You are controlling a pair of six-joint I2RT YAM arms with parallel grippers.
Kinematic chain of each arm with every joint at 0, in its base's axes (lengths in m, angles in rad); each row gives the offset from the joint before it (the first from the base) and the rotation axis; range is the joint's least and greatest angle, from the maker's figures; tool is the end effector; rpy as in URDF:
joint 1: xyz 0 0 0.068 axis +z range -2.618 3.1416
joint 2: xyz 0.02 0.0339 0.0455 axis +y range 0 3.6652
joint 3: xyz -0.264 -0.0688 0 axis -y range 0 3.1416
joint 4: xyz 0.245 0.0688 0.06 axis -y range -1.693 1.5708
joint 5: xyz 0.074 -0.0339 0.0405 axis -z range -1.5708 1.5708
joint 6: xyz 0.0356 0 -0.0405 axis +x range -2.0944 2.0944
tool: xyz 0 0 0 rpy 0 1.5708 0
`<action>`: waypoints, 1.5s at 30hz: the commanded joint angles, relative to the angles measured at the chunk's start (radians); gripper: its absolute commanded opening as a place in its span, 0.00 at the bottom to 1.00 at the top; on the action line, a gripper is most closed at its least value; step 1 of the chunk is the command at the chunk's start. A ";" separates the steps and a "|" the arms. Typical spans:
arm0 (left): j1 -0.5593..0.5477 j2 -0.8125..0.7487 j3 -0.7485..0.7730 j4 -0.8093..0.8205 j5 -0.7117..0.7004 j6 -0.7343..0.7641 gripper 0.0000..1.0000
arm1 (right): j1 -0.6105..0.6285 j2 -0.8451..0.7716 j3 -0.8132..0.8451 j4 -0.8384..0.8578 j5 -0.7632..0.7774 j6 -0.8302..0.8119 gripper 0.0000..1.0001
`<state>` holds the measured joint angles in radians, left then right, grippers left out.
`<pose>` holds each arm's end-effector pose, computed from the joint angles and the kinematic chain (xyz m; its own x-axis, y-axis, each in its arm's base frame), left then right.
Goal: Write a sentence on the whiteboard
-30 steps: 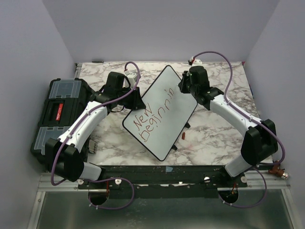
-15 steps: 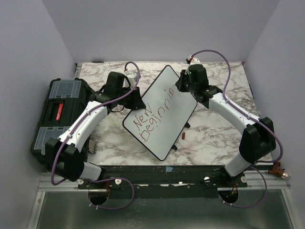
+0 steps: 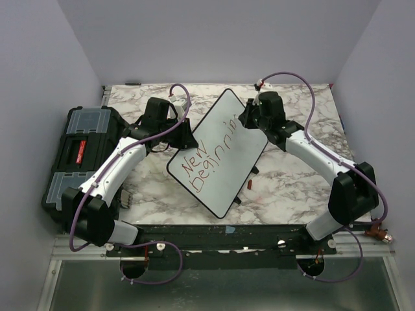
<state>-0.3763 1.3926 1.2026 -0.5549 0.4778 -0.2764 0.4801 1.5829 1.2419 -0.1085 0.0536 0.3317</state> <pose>0.2756 -0.1265 0.3144 -0.7814 0.0482 -0.6222 0.4443 0.7430 -0.5005 0.3316 0.1705 0.3045 -0.5006 0.1059 -0.8591 -0.2701 0.9238 0.2713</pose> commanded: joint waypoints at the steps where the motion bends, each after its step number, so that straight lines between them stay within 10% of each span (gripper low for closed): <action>1: -0.034 0.034 -0.029 -0.080 -0.128 0.149 0.00 | 0.000 -0.030 -0.061 -0.013 -0.035 0.020 0.01; 45: -0.038 0.026 -0.030 -0.082 -0.133 0.148 0.00 | 0.000 0.070 0.085 -0.068 0.048 0.027 0.01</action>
<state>-0.3763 1.3922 1.2026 -0.5545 0.4770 -0.2764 0.4801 1.6314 1.3251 -0.1642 0.1112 0.3496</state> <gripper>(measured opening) 0.210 0.136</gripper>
